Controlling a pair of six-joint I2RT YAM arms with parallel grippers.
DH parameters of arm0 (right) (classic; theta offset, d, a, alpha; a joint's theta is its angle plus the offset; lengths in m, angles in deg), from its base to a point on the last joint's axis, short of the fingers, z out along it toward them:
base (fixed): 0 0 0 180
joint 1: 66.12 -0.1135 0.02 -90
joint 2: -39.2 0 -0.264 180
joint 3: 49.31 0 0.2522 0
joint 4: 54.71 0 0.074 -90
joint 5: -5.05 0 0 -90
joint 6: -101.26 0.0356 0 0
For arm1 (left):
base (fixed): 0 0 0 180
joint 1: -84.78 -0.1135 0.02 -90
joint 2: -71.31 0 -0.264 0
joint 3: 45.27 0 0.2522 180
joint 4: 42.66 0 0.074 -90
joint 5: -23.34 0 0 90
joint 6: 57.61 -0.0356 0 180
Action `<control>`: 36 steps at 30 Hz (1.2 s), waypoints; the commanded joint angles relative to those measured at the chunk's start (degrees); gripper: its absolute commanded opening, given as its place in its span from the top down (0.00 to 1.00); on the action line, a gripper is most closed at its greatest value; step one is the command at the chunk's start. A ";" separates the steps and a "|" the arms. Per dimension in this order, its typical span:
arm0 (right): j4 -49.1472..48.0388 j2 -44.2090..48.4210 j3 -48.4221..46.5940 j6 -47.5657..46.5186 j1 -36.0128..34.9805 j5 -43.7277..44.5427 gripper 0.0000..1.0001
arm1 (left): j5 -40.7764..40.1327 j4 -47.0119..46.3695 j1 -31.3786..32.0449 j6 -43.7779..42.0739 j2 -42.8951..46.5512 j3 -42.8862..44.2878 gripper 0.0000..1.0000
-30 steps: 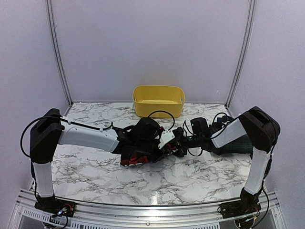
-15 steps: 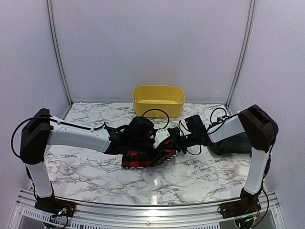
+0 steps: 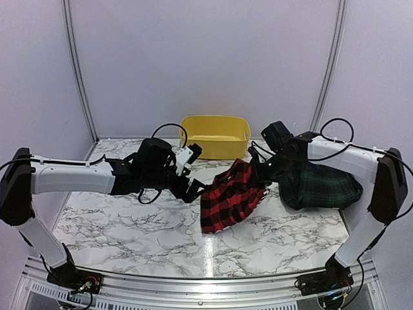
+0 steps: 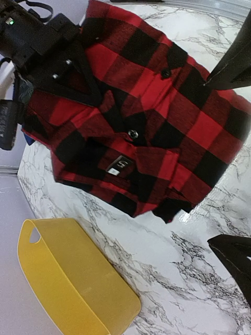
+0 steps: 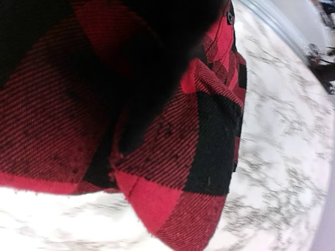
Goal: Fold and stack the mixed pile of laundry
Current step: Place the square-folded shirt at the corner of the board.
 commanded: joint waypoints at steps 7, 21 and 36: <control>22.02 11.63 -7.88 -11.38 2.53 23.55 1.00 | 3.18 2.45 -0.14 2.78 0.09 -0.39 0.01; 30.79 16.08 -18.66 -16.10 8.03 33.36 1.00 | 3.66 5.00 -0.31 0.67 0.17 0.41 0.01; 23.47 20.21 -11.48 -25.21 25.56 28.00 1.00 | 3.15 5.37 -0.99 -1.50 -0.26 0.98 0.01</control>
